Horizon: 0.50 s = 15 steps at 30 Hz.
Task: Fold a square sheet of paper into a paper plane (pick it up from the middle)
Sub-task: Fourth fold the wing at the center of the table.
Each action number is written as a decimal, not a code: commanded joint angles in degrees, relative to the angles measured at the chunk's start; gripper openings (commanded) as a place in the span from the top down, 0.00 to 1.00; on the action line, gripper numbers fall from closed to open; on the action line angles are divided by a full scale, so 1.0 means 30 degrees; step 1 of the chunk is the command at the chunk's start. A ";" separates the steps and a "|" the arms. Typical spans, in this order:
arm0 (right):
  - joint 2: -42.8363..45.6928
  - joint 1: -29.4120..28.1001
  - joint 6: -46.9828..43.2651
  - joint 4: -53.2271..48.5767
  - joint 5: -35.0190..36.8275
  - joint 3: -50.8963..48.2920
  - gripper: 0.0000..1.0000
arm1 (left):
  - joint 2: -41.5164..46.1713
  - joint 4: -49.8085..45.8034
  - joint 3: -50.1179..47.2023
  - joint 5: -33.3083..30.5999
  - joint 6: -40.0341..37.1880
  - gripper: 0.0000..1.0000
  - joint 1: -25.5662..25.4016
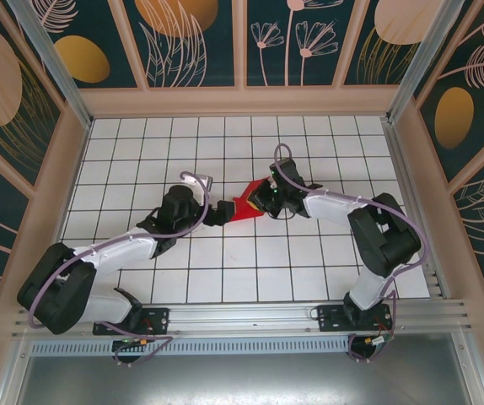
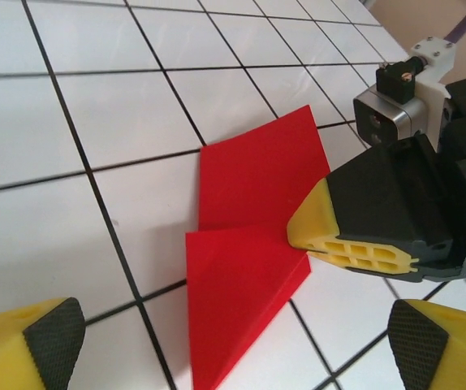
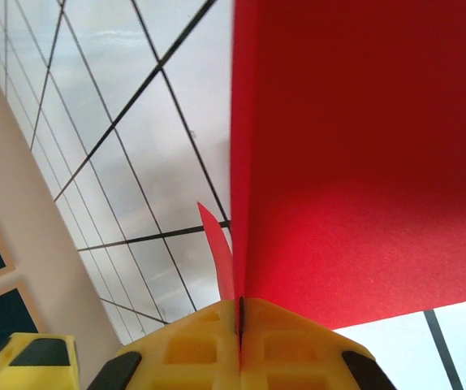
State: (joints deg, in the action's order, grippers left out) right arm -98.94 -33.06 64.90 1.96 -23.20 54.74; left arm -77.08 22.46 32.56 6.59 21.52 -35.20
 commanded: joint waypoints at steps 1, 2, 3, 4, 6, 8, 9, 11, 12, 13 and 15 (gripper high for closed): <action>-0.0830 0.0302 0.0506 -0.1089 -0.0893 0.0579 1.00 | -0.0663 0.2084 -0.0472 -0.0381 -0.3583 0.02 -0.0279; -0.0974 0.0353 0.0466 -0.1110 -0.1121 0.0669 1.00 | -0.0819 0.2811 -0.0798 -0.0340 -0.4352 0.03 -0.0511; -0.1114 0.0384 0.0377 -0.1185 -0.1291 0.0804 1.00 | -0.0968 0.3395 -0.1069 -0.0275 -0.4958 0.03 -0.0676; -0.1223 0.0410 0.0263 -0.1319 -0.1417 0.0902 1.00 | -0.1186 0.3671 -0.1180 -0.0225 -0.5411 0.04 -0.0837; -0.1393 0.0443 0.0055 -0.1520 -0.1622 0.1014 1.00 | -0.1777 0.3919 -0.1114 -0.0283 -0.6243 0.06 -0.1029; -0.1493 0.0452 -0.0013 -0.1514 -0.1827 0.0961 1.00 | -0.2422 0.4176 -0.0990 -0.0349 -0.7038 0.07 -0.1169; -0.1530 0.0468 -0.0014 -0.1516 -0.1932 0.0918 1.00 | -0.2804 0.4331 -0.0953 -0.0351 -0.7442 0.07 -0.1249; -0.1562 0.0467 0.0015 -0.1450 -0.2171 0.0859 1.00 | -0.3523 0.4444 -0.0670 -0.0207 -0.8193 0.08 -0.1397; -0.1533 0.0472 0.0044 -0.1443 -0.2247 0.0841 1.00 | -0.3951 0.4384 -0.0505 -0.0126 -0.8614 0.09 -0.1469; -0.1498 0.0462 0.0045 -0.1425 -0.2314 0.0826 1.00 | -0.4292 0.4379 -0.0334 -0.0117 -0.8891 0.09 -0.1508; -0.1403 0.0451 0.0045 -0.1585 -0.2429 0.0855 1.00 | -0.5022 0.4462 -0.0026 -0.0052 -0.9243 0.10 -0.1561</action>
State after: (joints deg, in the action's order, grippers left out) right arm -102.94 -31.92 65.06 -0.93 -28.60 55.90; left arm -89.95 33.21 30.44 5.98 -1.15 -39.35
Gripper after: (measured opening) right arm 0.055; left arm 0.901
